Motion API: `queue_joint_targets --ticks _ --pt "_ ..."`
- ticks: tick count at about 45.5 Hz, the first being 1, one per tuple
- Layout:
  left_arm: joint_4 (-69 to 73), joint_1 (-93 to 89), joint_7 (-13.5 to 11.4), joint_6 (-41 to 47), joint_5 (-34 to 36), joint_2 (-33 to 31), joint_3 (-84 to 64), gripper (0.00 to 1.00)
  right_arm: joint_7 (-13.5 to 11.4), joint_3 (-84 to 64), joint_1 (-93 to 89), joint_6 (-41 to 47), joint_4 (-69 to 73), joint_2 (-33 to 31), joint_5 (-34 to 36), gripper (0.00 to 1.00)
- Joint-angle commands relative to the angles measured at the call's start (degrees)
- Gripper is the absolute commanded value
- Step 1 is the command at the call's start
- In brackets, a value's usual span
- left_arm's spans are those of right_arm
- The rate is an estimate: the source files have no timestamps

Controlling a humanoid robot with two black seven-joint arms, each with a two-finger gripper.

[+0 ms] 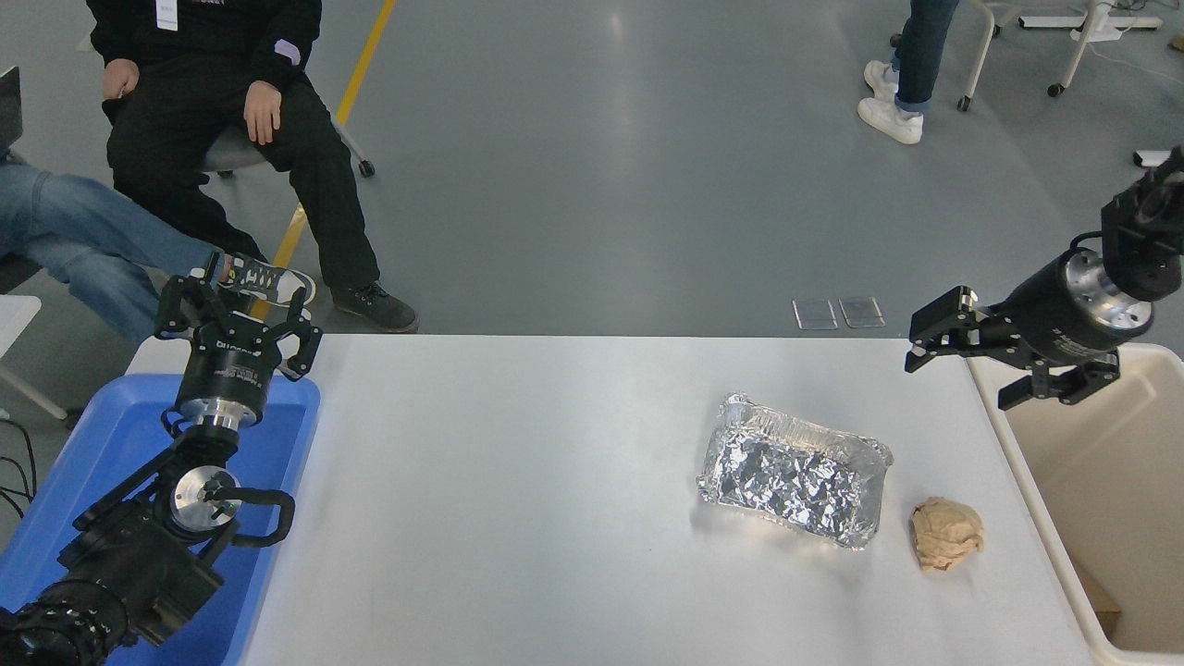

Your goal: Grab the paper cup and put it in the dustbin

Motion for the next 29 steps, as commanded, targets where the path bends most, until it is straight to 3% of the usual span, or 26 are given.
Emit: queue_joint_targets --ticks 1,7,29 --pt "-0.01 -0.01 0.01 0.01 -0.1 -0.01 0.0 0.99 -0.23 0.24 8.42 2.27 3.02 9.57 -0.38 1.0" --pt "-0.01 -0.01 0.01 0.01 -0.01 -0.01 0.0 0.99 -1.11 0.23 11.41 2.1 2.76 10.99 -1.0 1.0" --pt "-0.01 -0.01 0.01 0.01 -0.01 0.0 -0.09 0.99 -0.76 0.67 11.24 2.45 2.4 10.55 -0.03 1.0"
